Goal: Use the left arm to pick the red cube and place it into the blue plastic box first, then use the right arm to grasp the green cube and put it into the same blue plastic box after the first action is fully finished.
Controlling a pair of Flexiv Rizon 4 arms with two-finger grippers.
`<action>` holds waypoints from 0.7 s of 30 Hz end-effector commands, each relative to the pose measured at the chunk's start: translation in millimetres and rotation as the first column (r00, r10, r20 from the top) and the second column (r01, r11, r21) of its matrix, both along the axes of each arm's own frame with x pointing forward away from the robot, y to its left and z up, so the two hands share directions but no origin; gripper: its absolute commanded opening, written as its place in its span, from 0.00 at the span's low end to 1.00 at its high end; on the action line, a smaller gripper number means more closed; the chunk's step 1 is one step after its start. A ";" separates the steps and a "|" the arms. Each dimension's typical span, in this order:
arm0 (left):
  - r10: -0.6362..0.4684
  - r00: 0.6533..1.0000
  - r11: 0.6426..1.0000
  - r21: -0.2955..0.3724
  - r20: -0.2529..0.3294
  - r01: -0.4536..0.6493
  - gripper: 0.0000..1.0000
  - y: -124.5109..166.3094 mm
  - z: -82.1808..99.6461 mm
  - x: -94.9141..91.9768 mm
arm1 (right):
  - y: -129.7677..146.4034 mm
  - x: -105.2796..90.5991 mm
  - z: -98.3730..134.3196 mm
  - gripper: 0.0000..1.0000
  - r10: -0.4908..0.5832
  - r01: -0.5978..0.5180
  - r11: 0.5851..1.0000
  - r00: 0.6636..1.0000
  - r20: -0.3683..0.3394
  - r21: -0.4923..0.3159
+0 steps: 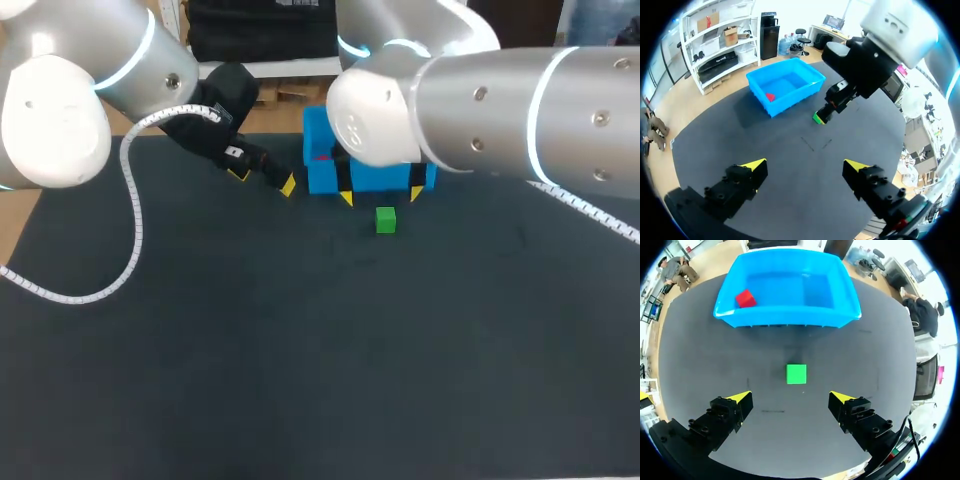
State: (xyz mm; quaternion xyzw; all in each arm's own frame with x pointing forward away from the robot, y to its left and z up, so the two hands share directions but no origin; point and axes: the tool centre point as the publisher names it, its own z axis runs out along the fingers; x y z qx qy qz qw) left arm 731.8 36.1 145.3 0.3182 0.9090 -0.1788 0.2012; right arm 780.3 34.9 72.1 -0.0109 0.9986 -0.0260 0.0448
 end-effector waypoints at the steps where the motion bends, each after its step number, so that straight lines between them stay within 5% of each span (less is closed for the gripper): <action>1: -0.002 1.000 1.000 -0.004 0.002 0.002 1.00 1.1 -0.2 -0.5 | 3.8 -2.3 -7.7 1.00 -0.005 0.005 1.000 1.000 0.005 -0.001; 21: -0.002 1.000 1.000 -0.004 0.002 0.002 1.00 1.1 -0.2 -0.5 | 2.4 -0.4 -31.0 1.00 -0.011 0.011 1.000 1.000 0.001 -0.003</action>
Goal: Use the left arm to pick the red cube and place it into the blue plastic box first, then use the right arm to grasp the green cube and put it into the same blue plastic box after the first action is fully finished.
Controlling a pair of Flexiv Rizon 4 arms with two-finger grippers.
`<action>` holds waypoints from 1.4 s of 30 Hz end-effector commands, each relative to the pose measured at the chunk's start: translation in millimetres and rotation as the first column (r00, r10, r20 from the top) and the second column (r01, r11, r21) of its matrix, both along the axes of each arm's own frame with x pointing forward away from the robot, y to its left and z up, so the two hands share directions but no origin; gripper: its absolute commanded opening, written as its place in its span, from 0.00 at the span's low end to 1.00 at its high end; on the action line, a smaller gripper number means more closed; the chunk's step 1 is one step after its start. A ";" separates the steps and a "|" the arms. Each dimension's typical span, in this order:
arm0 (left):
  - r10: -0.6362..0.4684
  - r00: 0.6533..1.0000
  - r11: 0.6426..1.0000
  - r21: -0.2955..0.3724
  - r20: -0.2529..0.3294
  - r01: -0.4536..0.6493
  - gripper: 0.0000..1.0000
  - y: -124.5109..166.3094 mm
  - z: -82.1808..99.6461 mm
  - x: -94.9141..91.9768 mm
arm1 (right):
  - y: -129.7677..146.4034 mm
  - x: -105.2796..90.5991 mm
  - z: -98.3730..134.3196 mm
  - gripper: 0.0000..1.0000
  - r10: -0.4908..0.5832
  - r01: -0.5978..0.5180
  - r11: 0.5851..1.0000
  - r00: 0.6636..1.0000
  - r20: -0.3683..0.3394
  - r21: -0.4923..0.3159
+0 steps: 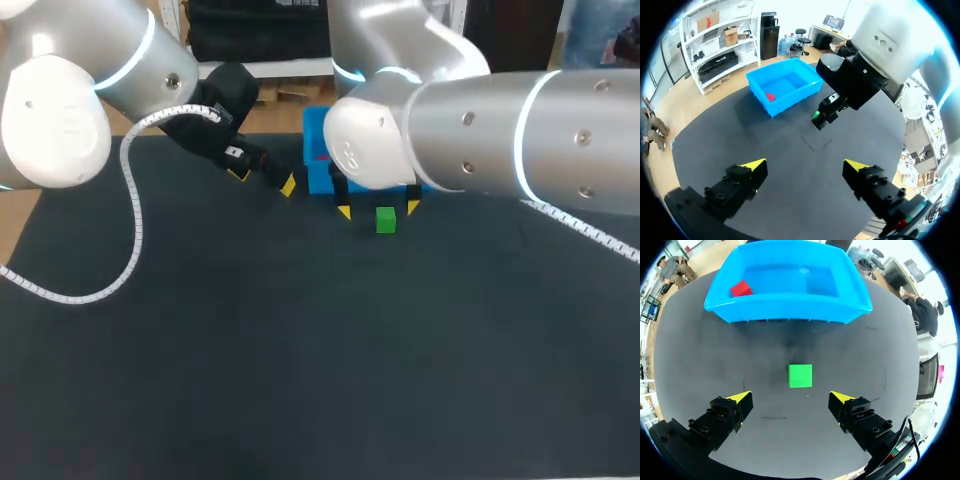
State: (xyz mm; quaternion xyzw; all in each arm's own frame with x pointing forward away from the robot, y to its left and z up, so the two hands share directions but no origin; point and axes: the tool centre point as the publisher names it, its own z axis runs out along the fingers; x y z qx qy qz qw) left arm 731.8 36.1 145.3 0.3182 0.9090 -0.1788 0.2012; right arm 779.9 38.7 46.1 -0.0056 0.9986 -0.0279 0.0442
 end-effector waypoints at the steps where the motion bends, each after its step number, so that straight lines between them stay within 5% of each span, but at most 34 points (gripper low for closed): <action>1: -0.002 1.000 1.000 -0.004 0.002 0.002 1.00 1.1 -0.2 -0.5 | -2.0 0.3 -6.5 1.00 0.001 -0.001 1.000 1.000 0.001 0.000; 42: -0.002 1.000 1.000 -0.004 0.002 0.002 1.00 1.1 -0.2 -0.5 | -7.8 25.5 -45.7 1.00 0.061 -0.061 0.998 0.997 -0.040 0.006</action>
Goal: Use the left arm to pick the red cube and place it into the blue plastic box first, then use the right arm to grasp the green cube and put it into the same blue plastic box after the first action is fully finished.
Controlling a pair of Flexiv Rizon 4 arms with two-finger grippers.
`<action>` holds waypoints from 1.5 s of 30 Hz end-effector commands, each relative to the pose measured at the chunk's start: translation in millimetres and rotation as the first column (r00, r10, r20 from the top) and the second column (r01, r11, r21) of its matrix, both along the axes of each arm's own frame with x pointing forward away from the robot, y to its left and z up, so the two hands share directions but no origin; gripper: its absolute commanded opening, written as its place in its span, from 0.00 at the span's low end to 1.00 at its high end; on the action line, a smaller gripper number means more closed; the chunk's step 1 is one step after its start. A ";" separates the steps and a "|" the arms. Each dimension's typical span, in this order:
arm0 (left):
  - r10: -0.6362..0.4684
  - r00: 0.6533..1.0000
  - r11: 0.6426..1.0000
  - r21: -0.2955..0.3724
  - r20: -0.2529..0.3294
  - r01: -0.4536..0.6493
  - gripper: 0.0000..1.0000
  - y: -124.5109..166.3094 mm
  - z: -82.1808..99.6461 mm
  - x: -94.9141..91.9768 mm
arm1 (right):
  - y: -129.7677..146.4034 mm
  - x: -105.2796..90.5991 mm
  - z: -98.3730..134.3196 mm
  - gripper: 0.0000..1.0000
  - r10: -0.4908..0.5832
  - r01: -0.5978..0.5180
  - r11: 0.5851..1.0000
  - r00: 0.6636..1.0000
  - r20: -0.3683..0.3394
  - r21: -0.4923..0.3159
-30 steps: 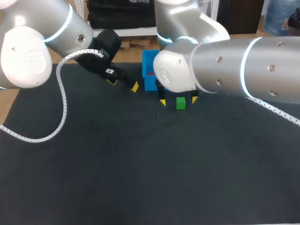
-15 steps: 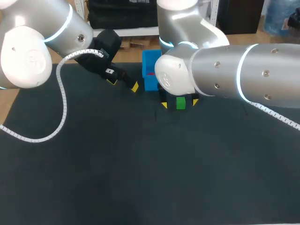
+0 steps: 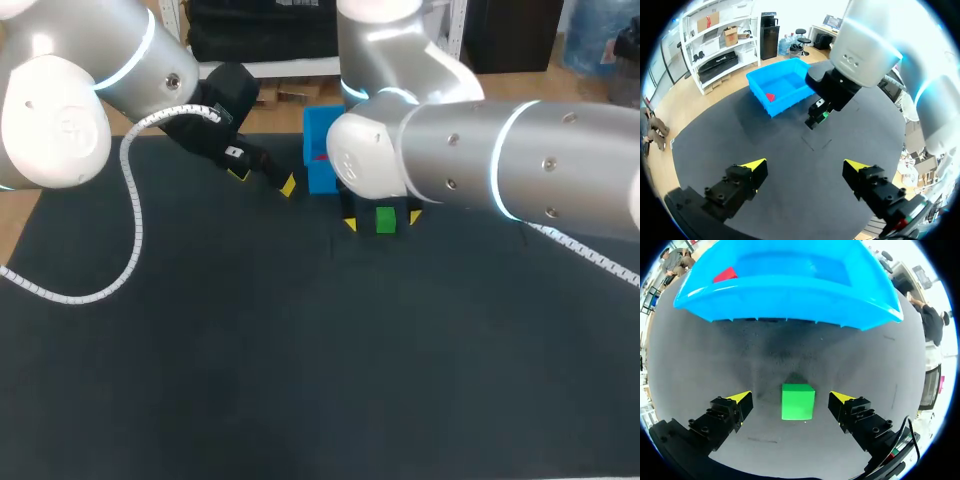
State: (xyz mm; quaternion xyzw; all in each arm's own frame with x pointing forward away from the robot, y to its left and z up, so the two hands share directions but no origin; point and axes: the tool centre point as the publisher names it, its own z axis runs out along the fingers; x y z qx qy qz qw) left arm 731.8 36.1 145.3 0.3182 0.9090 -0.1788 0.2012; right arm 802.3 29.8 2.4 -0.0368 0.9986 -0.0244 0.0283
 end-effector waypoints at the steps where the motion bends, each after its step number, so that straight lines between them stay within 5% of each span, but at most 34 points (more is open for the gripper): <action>1: -0.002 1.000 1.000 -0.004 0.002 0.002 1.00 1.1 -0.2 -0.5 | 1.1 2.9 -2.6 1.00 -0.001 0.001 1.000 1.000 -0.008 0.002; 11: -0.002 1.000 1.000 -0.004 0.002 0.002 1.00 1.1 -0.2 -0.5 | -1.2 -0.6 -8.8 1.00 -0.008 0.008 1.000 1.000 -0.012 0.011; 14: -0.002 1.000 1.000 -0.004 0.002 0.002 1.00 1.1 -0.2 -0.5 | -2.0 -1.7 -9.8 0.37 -0.011 0.011 1.000 1.000 -0.015 0.012; 17: -0.002 1.000 1.000 -0.004 0.002 0.002 1.00 1.1 -0.2 -0.5 | -3.1 -2.9 -11.0 0.00 -0.014 0.014 1.000 1.000 -0.017 0.013; 30: -0.002 1.000 1.000 -0.004 0.002 0.002 1.00 1.1 -0.2 -0.5 | -6.6 -10.2 -10.5 0.00 -0.026 0.027 0.999 0.999 -0.019 0.025; 45: -0.002 1.000 1.000 -0.004 0.002 0.002 1.00 1.1 -0.2 -0.5 | -15.4 -18.5 22.7 0.00 -0.029 0.029 0.998 1.000 0.004 0.058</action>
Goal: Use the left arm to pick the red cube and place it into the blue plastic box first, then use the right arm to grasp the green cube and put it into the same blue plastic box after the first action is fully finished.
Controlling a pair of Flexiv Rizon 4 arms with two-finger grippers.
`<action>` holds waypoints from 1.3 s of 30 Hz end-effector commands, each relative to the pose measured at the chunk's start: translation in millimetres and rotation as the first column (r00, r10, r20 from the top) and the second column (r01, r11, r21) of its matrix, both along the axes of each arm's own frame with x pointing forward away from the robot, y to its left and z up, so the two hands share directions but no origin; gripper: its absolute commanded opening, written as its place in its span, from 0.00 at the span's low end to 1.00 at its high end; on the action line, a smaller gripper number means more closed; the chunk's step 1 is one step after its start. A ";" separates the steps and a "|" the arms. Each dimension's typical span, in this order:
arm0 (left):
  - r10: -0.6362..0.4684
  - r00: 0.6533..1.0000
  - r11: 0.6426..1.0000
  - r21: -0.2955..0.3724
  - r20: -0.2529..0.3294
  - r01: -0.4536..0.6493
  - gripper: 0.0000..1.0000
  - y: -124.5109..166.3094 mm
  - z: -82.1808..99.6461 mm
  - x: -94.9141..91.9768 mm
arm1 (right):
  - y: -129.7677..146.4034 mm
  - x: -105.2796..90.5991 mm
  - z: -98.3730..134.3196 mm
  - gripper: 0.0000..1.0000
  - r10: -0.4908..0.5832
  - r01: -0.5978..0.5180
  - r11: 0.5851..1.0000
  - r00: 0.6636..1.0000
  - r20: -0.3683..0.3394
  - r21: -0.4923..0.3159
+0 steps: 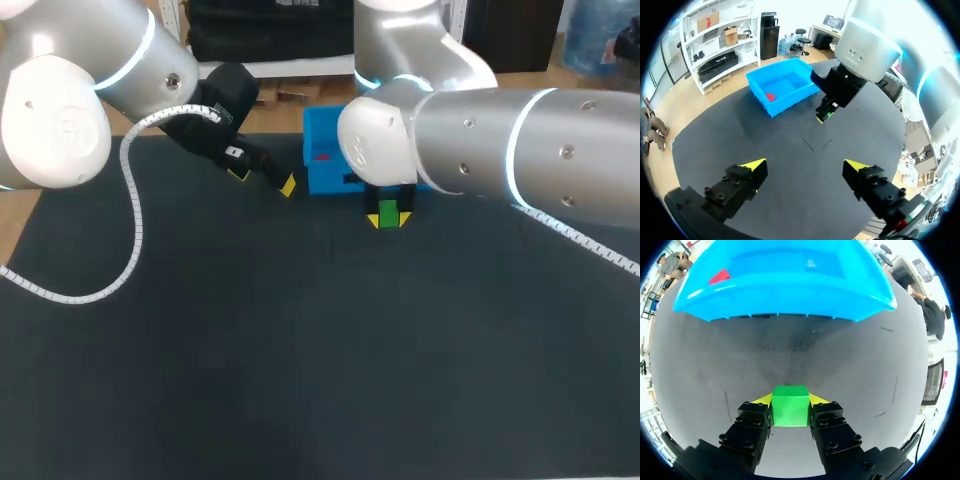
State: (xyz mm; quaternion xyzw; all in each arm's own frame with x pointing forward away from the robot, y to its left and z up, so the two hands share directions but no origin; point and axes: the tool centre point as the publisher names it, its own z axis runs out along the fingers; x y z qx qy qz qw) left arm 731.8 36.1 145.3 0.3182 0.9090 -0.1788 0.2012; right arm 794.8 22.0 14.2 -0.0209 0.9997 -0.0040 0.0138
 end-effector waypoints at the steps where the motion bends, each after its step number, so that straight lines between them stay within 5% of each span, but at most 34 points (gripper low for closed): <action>1: -0.002 1.000 1.000 -0.004 0.002 0.002 1.00 1.1 -0.2 -0.5 | -7.9 -10.5 13.9 0.00 0.001 -0.002 1.000 0.999 0.039 0.020; 39: -0.002 1.000 1.000 -0.004 0.002 0.002 1.00 1.1 -0.2 -0.5 | -15.8 9.1 99.6 0.00 0.050 -0.057 0.997 0.988 0.143 0.049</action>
